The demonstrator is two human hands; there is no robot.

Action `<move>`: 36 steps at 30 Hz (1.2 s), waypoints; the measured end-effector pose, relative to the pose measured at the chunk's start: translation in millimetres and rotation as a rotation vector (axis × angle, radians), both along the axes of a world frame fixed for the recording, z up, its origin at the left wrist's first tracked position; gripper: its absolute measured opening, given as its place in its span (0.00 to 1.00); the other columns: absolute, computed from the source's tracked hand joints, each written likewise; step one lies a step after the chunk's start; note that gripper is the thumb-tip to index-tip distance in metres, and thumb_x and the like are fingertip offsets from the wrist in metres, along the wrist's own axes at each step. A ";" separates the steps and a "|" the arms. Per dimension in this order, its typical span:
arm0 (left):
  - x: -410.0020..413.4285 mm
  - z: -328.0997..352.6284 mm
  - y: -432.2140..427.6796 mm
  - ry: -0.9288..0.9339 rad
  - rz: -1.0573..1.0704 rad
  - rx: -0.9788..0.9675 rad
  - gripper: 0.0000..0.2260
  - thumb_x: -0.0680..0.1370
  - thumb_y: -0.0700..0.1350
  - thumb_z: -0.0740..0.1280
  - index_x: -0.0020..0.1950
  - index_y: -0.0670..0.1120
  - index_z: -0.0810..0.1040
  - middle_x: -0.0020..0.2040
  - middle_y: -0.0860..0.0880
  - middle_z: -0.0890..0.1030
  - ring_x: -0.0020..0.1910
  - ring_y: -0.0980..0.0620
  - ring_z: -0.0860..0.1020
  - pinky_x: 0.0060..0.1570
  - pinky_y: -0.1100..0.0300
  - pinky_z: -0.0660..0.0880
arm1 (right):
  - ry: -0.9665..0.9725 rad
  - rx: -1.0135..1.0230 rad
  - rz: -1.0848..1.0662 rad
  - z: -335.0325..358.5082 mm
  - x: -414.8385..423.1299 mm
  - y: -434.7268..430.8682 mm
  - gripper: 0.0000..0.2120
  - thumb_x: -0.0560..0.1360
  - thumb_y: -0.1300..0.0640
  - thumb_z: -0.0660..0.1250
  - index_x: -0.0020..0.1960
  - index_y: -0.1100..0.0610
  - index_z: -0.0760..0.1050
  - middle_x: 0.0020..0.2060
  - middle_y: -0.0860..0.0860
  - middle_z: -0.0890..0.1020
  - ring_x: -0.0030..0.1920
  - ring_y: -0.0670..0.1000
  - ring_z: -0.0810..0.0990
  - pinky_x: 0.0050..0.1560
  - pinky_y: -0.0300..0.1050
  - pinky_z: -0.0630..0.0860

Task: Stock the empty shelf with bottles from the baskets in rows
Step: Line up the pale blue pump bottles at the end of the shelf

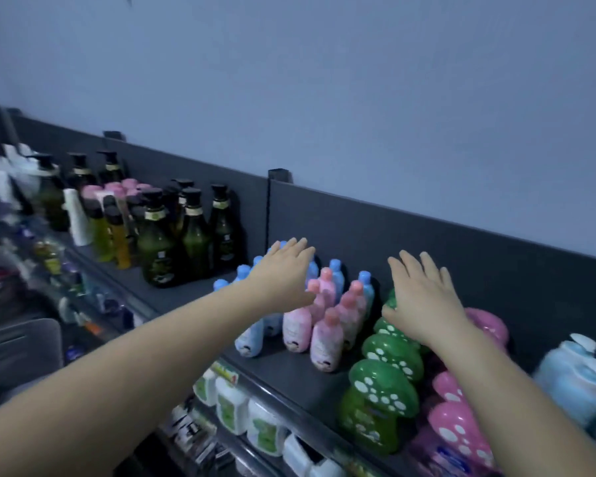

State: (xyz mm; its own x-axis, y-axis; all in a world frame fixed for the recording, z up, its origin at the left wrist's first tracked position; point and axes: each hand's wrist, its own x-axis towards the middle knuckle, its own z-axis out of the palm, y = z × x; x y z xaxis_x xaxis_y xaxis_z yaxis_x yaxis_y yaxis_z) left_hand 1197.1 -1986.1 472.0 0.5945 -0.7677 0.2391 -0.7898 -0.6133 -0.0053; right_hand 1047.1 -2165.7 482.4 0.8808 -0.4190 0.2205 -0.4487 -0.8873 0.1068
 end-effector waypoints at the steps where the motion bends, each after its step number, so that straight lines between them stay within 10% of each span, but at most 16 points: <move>1: 8.1 -0.1 20.6 -0.002 0.031 0.004 0.38 0.77 0.58 0.65 0.79 0.42 0.53 0.80 0.44 0.51 0.79 0.46 0.50 0.76 0.48 0.48 | -0.003 -0.013 0.032 0.2 14.0 16.5 0.39 0.77 0.46 0.61 0.80 0.55 0.45 0.80 0.52 0.46 0.79 0.59 0.43 0.77 0.61 0.49; 36: 124.8 -100.1 529.0 0.351 1.077 -0.103 0.38 0.75 0.54 0.70 0.78 0.42 0.57 0.76 0.44 0.62 0.74 0.44 0.61 0.73 0.52 0.58 | 0.217 0.168 1.068 -108.9 350.8 501.7 0.42 0.76 0.46 0.65 0.80 0.55 0.44 0.79 0.52 0.49 0.79 0.56 0.47 0.77 0.56 0.49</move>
